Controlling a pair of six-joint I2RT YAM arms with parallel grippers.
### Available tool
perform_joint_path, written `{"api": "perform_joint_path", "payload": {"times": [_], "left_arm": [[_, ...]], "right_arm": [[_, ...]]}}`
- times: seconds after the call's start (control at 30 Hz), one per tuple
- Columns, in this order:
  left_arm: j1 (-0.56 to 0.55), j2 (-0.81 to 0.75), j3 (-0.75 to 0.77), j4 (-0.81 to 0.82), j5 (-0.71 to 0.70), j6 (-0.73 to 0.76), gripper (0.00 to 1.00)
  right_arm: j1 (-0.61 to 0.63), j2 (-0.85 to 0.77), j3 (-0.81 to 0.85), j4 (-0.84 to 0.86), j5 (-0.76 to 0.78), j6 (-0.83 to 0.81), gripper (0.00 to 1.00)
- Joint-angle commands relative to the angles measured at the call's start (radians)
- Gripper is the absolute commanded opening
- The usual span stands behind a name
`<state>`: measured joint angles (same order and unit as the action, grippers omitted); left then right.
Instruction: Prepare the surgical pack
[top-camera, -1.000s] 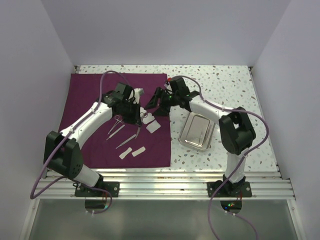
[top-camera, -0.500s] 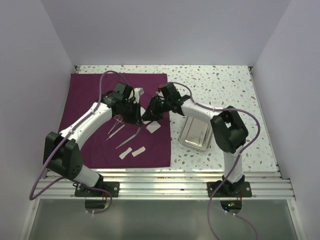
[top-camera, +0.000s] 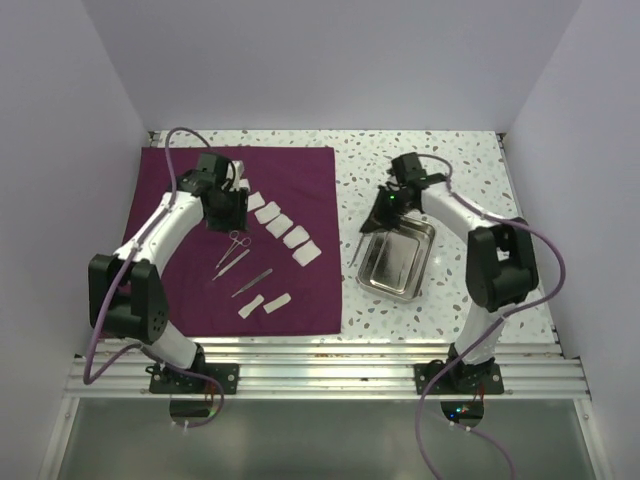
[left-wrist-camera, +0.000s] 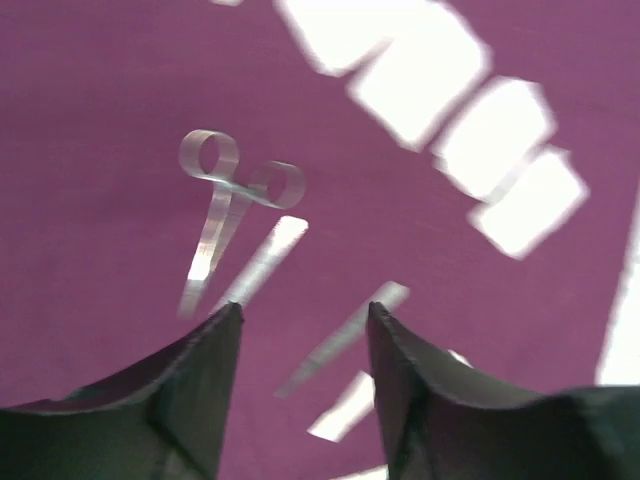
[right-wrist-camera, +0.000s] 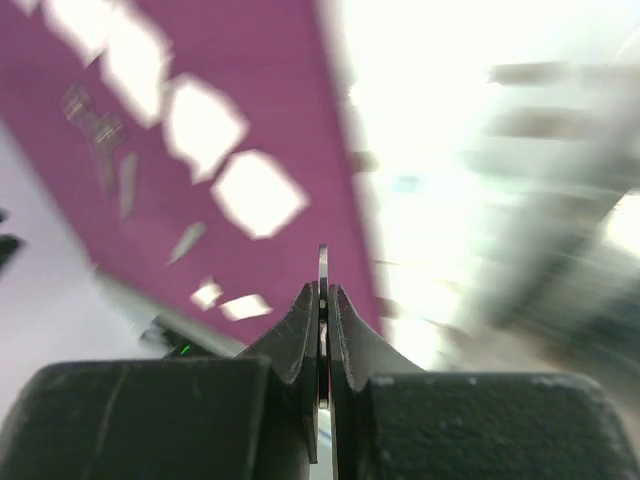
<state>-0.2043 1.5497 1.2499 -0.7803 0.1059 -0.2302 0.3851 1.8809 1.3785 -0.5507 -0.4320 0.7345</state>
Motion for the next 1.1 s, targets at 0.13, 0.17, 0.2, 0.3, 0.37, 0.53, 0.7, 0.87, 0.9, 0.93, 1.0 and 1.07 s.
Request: {"api": "perform_joint_path", "payload": {"times": [0.13, 0.17, 0.2, 0.3, 0.37, 0.53, 0.7, 0.87, 0.9, 0.93, 1.0, 1.07], "left_arm": [[0.040, 0.153, 0.016, 0.038, -0.221, 0.094, 0.53], [0.046, 0.167, 0.013, 0.050, -0.225, 0.094, 0.53], [0.048, 0.188, 0.011, 0.056, -0.236, 0.097, 0.51], [0.048, 0.240, 0.019, 0.053, -0.271, 0.112, 0.42], [0.048, 0.254, 0.031, 0.050, -0.275, 0.124, 0.41], [0.048, 0.273, 0.025, 0.058, -0.238, 0.127, 0.39], [0.048, 0.263, 0.006, 0.050, -0.221, 0.131, 0.38], [0.048, 0.243, -0.030, 0.052, -0.216, 0.126, 0.37], [0.048, 0.239, -0.040, 0.055, -0.218, 0.126, 0.37], [0.048, 0.237, -0.059, 0.059, -0.218, 0.126, 0.36], [0.048, 0.233, -0.081, 0.070, -0.222, 0.124, 0.35], [0.048, 0.233, -0.087, 0.073, -0.226, 0.123, 0.34]], "right_arm": [[-0.172, -0.169, -0.117, -0.232, 0.190, -0.251, 0.00], [-0.195, -0.177, -0.128, -0.229, 0.196, -0.253, 0.00], [-0.202, -0.172, -0.134, -0.230, 0.197, -0.257, 0.00], [-0.224, -0.134, -0.119, -0.261, 0.219, -0.300, 0.06], [-0.233, -0.118, -0.116, -0.261, 0.214, -0.320, 0.13], [-0.235, -0.109, -0.125, -0.249, 0.194, -0.326, 0.30], [-0.235, -0.120, -0.116, -0.249, 0.165, -0.334, 0.38], [-0.235, -0.132, -0.101, -0.245, 0.142, -0.333, 0.39], [-0.235, -0.137, -0.101, -0.241, 0.138, -0.333, 0.39], [-0.236, -0.138, -0.104, -0.232, 0.127, -0.327, 0.40], [-0.235, -0.147, -0.108, -0.223, 0.113, -0.323, 0.40], [-0.235, -0.152, -0.113, -0.218, 0.108, -0.320, 0.40]]}}
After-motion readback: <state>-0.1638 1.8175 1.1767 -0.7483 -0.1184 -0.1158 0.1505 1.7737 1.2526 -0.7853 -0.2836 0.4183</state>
